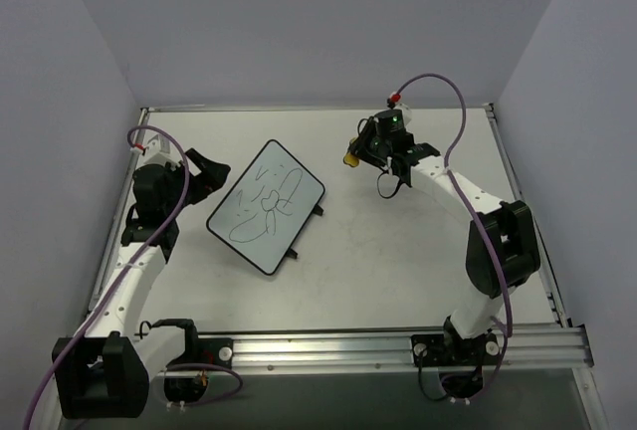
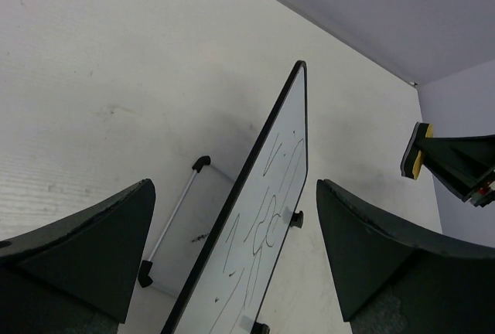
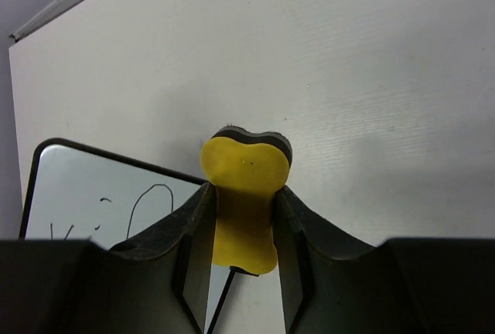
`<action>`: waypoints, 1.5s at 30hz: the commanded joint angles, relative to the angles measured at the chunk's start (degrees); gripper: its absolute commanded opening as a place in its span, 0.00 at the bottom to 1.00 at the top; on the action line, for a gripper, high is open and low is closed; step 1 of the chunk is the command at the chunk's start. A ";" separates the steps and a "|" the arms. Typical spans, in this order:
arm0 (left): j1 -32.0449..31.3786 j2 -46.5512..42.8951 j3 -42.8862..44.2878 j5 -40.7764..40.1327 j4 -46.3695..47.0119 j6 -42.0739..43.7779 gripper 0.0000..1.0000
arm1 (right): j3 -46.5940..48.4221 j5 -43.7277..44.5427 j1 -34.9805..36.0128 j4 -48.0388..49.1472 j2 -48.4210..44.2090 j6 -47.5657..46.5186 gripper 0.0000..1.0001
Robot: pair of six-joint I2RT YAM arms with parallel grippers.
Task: Erase the whiteboard
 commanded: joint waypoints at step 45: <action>5.10 26.89 0.32 32.13 36.13 6.89 0.61 | 17.27 -2.42 19.16 2.77 12.07 -10.73 0.05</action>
